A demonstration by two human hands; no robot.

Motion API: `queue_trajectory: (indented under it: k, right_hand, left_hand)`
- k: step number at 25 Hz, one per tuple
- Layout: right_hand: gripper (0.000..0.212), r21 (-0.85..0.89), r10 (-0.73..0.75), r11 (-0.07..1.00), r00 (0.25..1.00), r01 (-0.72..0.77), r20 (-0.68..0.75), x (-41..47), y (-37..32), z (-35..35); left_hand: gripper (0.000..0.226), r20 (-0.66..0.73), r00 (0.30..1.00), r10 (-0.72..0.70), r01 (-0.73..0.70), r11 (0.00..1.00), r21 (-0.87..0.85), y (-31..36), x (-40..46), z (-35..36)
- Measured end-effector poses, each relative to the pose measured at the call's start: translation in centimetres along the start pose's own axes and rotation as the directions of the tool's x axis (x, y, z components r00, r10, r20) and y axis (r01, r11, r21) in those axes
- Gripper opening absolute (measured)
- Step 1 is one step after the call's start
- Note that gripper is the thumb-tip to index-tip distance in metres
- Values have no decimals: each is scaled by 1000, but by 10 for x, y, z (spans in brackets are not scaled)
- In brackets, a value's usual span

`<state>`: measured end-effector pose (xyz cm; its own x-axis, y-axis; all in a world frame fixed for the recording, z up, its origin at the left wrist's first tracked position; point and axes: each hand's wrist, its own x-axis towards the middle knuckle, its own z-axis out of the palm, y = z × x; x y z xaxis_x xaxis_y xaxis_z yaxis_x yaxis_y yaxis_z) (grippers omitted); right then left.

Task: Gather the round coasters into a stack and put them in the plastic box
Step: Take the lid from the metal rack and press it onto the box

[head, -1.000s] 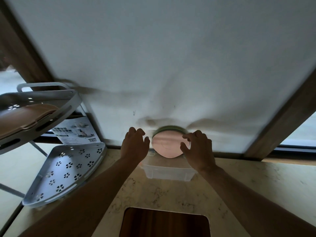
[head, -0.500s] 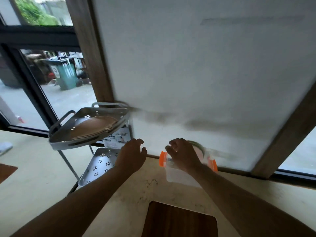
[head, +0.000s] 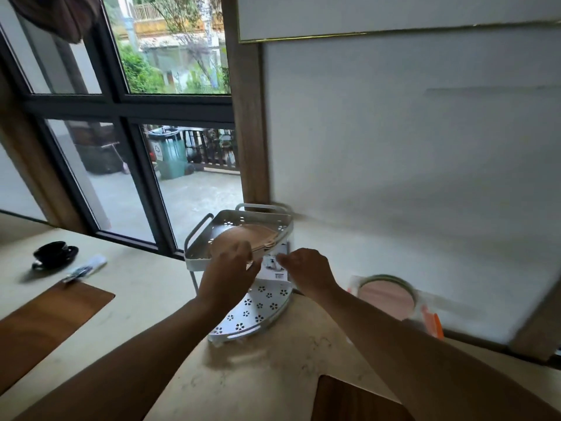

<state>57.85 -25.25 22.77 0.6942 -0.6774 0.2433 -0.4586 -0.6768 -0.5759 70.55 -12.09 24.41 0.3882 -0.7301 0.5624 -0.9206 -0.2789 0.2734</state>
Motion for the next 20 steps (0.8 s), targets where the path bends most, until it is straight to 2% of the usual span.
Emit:
queue_trajectory:
  k: [1, 3, 5, 8, 11, 14, 17, 20]
  right_hand:
    - [57, 47, 36, 998, 999, -37, 25, 3, -6, 7]
    - [57, 276, 165, 945, 984, -178, 69, 11, -18, 20]
    - [45, 528, 316, 782, 941, -332, 123, 21, -32, 32]
    - [34, 726, 429, 542, 882, -423, 194, 31, -48, 49]
    - [38, 738, 508, 486, 839, -468, 198, 43, -55, 66]
    - [42, 758, 564, 422, 799, -497, 210, 50, -58, 75]
    - [42, 773, 589, 398, 783, -495, 198, 52, -59, 74]
    - [26, 799, 607, 369, 774, -474, 179, 49, -62, 65]
  left_hand:
    - [22, -17, 1000, 5, -4, 999, 38, -8, 5, -2]
    - [41, 52, 999, -11, 4, 991, 132, -24, 15, -1]
    - [53, 142, 990, -23, 4, 991, 134, -41, 18, 5]
    - [39, 127, 992, -10, 9, 1000, 13, -58, 18, 13]
    - [15, 38, 999, -37, 41, 995, -90, -65, 17, 18]
    - [14, -12, 1000, -24, 23, 996, -84, -63, 14, 20]
    - [16, -5, 1000, 14, -14, 1000, -26, -60, 14, 20]
    - [16, -7, 1000, 20, -20, 1000, 22, -52, 16, 17]
